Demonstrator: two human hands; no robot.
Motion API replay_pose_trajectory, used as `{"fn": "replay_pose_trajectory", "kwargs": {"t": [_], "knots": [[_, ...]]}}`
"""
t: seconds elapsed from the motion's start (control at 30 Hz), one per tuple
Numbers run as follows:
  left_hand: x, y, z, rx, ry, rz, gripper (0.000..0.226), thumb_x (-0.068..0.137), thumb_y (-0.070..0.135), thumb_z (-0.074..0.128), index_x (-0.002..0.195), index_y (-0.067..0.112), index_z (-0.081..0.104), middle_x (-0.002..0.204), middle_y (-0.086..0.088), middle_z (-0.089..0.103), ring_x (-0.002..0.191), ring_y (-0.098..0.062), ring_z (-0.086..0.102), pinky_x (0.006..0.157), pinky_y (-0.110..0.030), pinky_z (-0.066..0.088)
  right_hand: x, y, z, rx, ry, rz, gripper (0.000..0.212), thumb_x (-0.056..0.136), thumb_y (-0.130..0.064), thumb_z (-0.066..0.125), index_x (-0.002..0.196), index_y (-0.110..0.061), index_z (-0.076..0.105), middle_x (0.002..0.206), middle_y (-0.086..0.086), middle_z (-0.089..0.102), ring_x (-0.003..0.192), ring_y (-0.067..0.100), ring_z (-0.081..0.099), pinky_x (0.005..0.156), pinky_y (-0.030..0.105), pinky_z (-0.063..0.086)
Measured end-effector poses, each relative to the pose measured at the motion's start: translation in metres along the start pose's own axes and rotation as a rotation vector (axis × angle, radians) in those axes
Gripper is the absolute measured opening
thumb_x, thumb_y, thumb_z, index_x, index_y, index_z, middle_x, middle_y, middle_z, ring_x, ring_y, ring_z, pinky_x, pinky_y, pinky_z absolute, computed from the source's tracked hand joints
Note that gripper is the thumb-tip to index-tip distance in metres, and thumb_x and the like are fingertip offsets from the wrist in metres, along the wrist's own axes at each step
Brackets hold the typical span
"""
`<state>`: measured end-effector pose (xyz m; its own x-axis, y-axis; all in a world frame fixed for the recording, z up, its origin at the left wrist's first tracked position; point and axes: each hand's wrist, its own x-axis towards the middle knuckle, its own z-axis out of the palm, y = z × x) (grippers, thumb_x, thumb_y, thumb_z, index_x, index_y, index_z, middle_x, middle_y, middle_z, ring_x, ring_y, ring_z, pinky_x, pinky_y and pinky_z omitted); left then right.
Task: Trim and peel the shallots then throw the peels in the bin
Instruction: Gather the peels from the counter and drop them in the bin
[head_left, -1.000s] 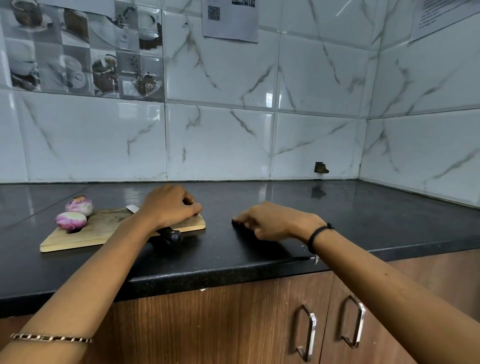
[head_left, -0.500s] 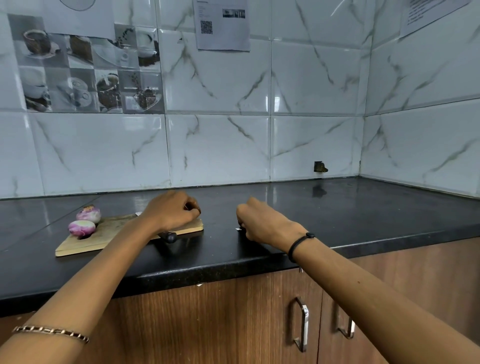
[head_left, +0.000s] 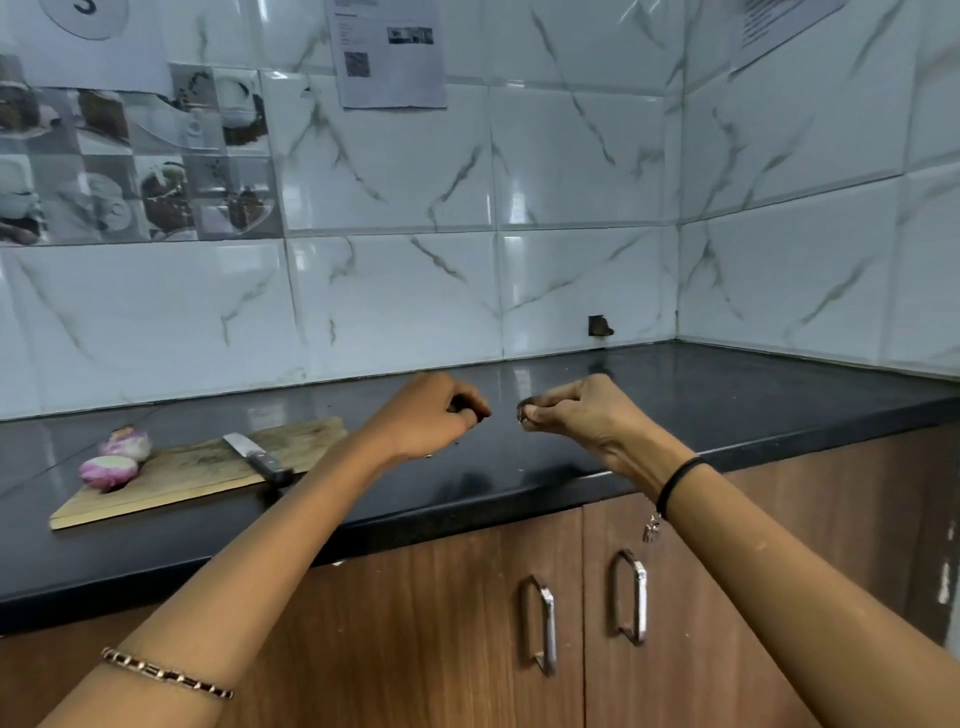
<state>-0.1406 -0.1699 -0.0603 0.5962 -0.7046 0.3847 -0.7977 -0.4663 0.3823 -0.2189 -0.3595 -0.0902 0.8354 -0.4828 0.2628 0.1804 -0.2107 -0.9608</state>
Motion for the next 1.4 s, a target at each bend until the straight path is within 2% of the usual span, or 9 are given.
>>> {"fn": "replay_pose_trajectory", "kwargs": {"t": [0.2,0.43,0.57,0.77,0.97,1.1,1.2,1.33,1.4], "knots": [[0.026,0.069,0.068,-0.252,-0.035,0.084,0.031,0.093,0.003,0.054,0.11,0.02,0.073,0.105,0.0,0.075,0.101,-0.014,0.07,0.094,-0.04,0.056,-0.037,0.009,-0.079,0.19,0.045,0.027,0.014,0.087,0.01,0.069,0.1,0.016,0.07,0.098,0.028,0.074,0.089,0.026,0.075,0.087,0.027,0.06],[0.034,0.16,0.159,-0.202,0.0,0.29,0.033,0.094,0.005,0.052,0.112,0.022,0.074,0.108,0.008,0.074,0.098,-0.005,0.065,0.087,-0.013,0.048,-0.095,0.064,-0.184,0.342,0.205,0.102,0.007,0.086,0.018,0.063,0.083,0.014,0.067,0.077,0.018,0.069,0.072,0.02,0.071,0.081,0.026,0.061],[0.021,0.204,0.223,-0.126,-0.078,0.417,0.032,0.093,0.01,0.051,0.111,0.023,0.074,0.111,0.002,0.074,0.107,-0.016,0.065,0.093,-0.034,0.051,-0.127,0.118,-0.233,0.359,0.337,0.222,0.019,0.086,0.021,0.06,0.071,0.011,0.068,0.069,0.016,0.071,0.066,0.019,0.073,0.082,0.03,0.061],[0.002,0.211,0.36,-0.179,-0.486,0.265,0.031,0.089,0.009,0.054,0.111,0.02,0.073,0.108,-0.004,0.075,0.104,-0.022,0.066,0.089,-0.031,0.052,-0.167,0.247,-0.284,0.045,0.554,0.503,0.018,0.083,0.011,0.07,0.067,0.004,0.076,0.078,0.021,0.071,0.085,0.029,0.066,0.098,0.045,0.056],[-0.028,0.189,0.468,-0.27,-0.745,-0.043,0.03,0.09,0.007,0.057,0.116,0.012,0.07,0.12,-0.009,0.069,0.114,-0.024,0.063,0.093,-0.025,0.046,-0.201,0.336,-0.305,-0.435,0.625,0.884,0.009,0.08,-0.011,0.068,0.077,-0.002,0.068,0.08,0.013,0.066,0.08,0.028,0.062,0.058,0.027,0.045],[-0.04,0.184,0.505,-0.272,-0.811,-0.121,0.025,0.09,0.009,0.058,0.112,0.012,0.069,0.114,-0.008,0.069,0.108,-0.024,0.064,0.092,-0.031,0.05,-0.208,0.377,-0.318,-0.334,0.628,0.974,0.019,0.09,-0.011,0.057,0.096,0.003,0.068,0.098,0.016,0.07,0.07,0.024,0.065,0.041,0.018,0.046],[-0.042,0.183,0.515,-0.266,-0.834,-0.136,0.023,0.089,0.006,0.056,0.108,0.011,0.069,0.112,-0.01,0.068,0.104,-0.026,0.064,0.084,-0.032,0.049,-0.212,0.42,-0.335,-0.231,0.605,0.998,0.028,0.091,-0.016,0.055,0.111,0.003,0.062,0.118,0.022,0.064,0.092,0.035,0.069,0.064,0.04,0.065],[-0.043,0.181,0.519,-0.27,-0.828,-0.135,0.024,0.089,0.003,0.055,0.105,0.011,0.07,0.112,-0.012,0.069,0.106,-0.027,0.064,0.081,-0.032,0.048,-0.22,0.392,-0.322,-0.415,0.609,0.98,0.015,0.093,-0.008,0.054,0.091,0.003,0.064,0.093,0.016,0.068,0.072,0.026,0.065,0.042,0.019,0.05],[-0.044,0.179,0.518,-0.26,-0.831,-0.123,0.026,0.091,0.001,0.054,0.109,0.009,0.071,0.116,-0.012,0.069,0.109,-0.027,0.063,0.083,-0.032,0.048,-0.221,0.393,-0.323,-0.513,0.613,0.946,0.019,0.089,-0.002,0.056,0.074,0.0,0.067,0.079,0.014,0.073,0.066,0.026,0.069,0.054,0.025,0.055]]}}
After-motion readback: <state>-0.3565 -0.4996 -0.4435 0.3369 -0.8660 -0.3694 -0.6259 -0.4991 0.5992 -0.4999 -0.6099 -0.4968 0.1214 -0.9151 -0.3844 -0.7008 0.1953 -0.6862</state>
